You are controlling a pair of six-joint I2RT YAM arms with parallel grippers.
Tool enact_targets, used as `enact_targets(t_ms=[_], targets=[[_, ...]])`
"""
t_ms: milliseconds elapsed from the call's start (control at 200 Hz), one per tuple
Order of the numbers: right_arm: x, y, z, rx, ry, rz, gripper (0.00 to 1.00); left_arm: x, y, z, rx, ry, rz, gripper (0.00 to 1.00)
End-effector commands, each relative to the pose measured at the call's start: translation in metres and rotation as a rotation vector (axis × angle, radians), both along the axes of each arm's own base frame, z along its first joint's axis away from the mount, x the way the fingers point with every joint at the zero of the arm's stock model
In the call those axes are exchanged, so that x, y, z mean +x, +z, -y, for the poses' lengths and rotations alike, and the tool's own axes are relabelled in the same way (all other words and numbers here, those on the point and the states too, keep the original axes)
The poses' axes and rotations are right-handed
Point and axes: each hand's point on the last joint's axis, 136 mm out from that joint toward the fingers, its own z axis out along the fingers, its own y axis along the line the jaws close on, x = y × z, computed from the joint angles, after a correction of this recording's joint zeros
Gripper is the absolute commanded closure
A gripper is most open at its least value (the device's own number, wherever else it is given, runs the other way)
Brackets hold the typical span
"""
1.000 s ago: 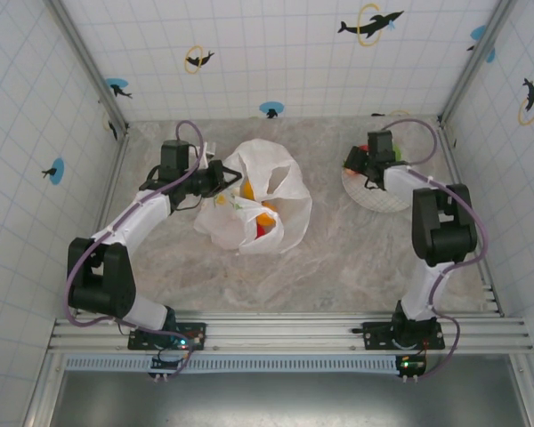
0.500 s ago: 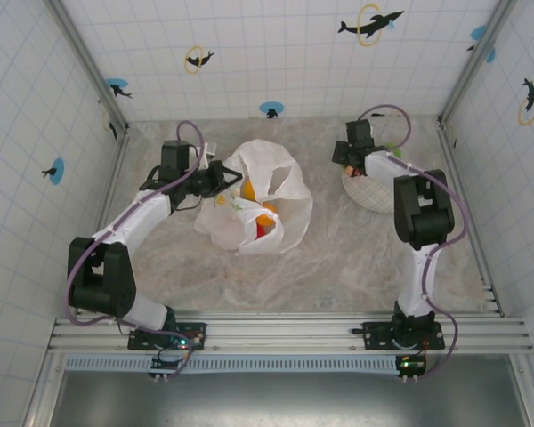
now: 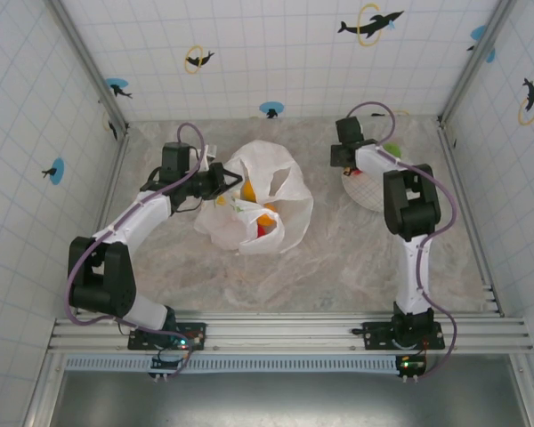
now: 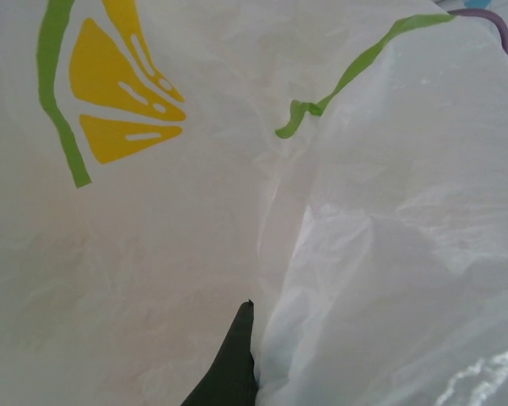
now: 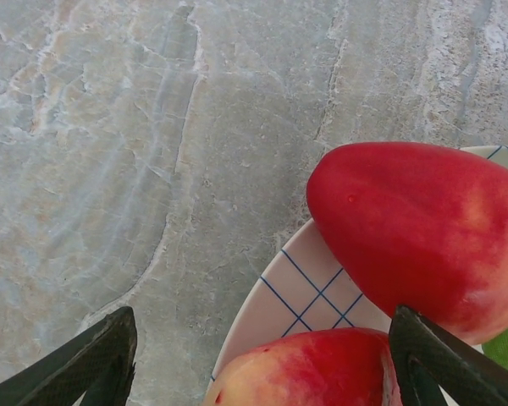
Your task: Place the fruits into the plastic bag
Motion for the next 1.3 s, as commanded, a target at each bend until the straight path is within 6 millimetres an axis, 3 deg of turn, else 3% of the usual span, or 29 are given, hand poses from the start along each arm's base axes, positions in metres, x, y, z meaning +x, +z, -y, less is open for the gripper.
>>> enact_targets(t_ms=[0, 691, 1021, 1296], targets=[[-0.001, -0.005, -0.001, -0.056, 0.017, -0.035, 0.21, -0.001, -0.004, 0.001, -0.013, -0.009, -0.011, 1.0], [-0.033, -0.002, 0.001, -0.112, 0.043, -0.127, 0.21, -0.003, -0.009, 0.002, -0.014, -0.017, -0.028, 1.0], [-0.044, -0.004, 0.001, -0.123, 0.051, -0.153, 0.32, -0.004, -0.01, 0.002, -0.014, -0.019, -0.029, 1.0], [-0.05, 0.017, 0.0, -0.098, 0.055, -0.122, 0.41, -0.004, -0.01, 0.002, -0.018, -0.02, -0.034, 1.0]])
